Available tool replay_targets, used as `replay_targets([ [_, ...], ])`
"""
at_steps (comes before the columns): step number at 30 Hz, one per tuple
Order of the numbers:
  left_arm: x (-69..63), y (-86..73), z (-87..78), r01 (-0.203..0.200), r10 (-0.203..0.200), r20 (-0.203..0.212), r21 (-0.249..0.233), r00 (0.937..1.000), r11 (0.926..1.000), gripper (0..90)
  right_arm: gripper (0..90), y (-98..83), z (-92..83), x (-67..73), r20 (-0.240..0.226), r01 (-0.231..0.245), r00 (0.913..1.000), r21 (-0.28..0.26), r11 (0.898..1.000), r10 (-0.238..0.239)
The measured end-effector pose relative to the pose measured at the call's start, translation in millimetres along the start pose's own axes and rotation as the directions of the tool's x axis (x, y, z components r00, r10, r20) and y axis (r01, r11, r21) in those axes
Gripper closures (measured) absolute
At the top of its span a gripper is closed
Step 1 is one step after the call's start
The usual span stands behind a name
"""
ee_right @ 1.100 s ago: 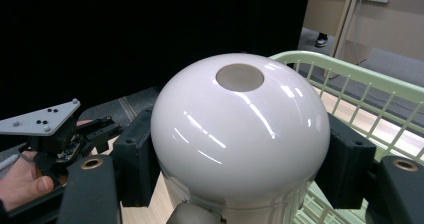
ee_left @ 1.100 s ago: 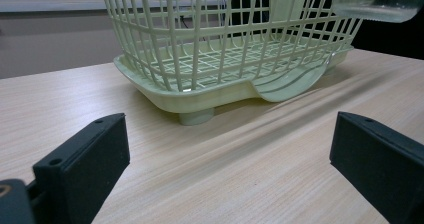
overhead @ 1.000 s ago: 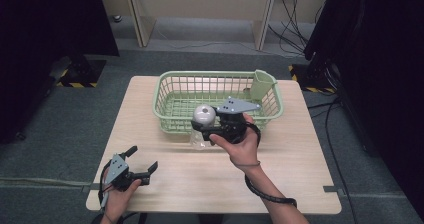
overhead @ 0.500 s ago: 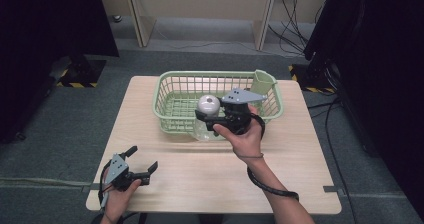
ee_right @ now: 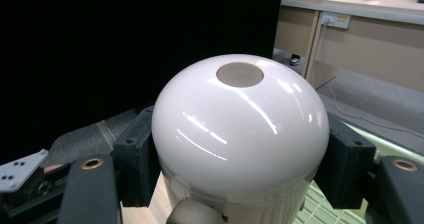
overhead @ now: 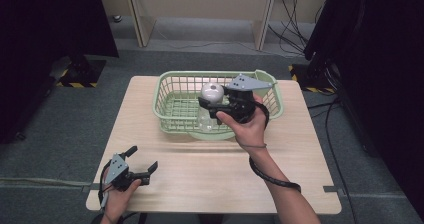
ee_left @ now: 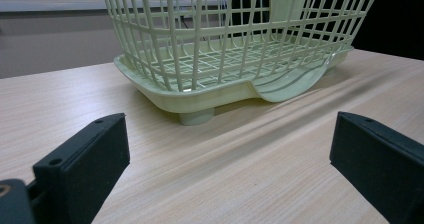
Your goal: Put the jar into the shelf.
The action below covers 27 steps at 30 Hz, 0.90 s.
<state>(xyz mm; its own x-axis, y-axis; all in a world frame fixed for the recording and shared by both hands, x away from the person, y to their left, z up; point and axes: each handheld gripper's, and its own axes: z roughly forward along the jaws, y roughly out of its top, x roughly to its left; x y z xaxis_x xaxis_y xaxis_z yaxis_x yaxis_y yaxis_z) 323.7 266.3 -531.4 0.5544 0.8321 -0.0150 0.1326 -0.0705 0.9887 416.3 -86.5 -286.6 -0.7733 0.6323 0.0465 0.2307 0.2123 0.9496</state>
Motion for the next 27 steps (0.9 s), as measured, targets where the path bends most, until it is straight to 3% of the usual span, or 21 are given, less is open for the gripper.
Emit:
replay_targets([
  [13, 0.1, 0.0, 0.1, 0.002, -0.002, 0.001, 0.000, 1.0000, 1.0000, 2.1, 31.0, 16.7, 13.5, -30.3, 0.087, -0.036, 0.9956, 0.010, 0.999, 0.035],
  [27, 0.3, 0.0, -0.1, 0.000, 0.000, 0.002, 0.001, 1.0000, 1.0000, 2.1, 31.0, 10.7, 49.0, -73.2, 0.208, -0.111, 0.9737, 0.073, 0.991, 0.093],
])
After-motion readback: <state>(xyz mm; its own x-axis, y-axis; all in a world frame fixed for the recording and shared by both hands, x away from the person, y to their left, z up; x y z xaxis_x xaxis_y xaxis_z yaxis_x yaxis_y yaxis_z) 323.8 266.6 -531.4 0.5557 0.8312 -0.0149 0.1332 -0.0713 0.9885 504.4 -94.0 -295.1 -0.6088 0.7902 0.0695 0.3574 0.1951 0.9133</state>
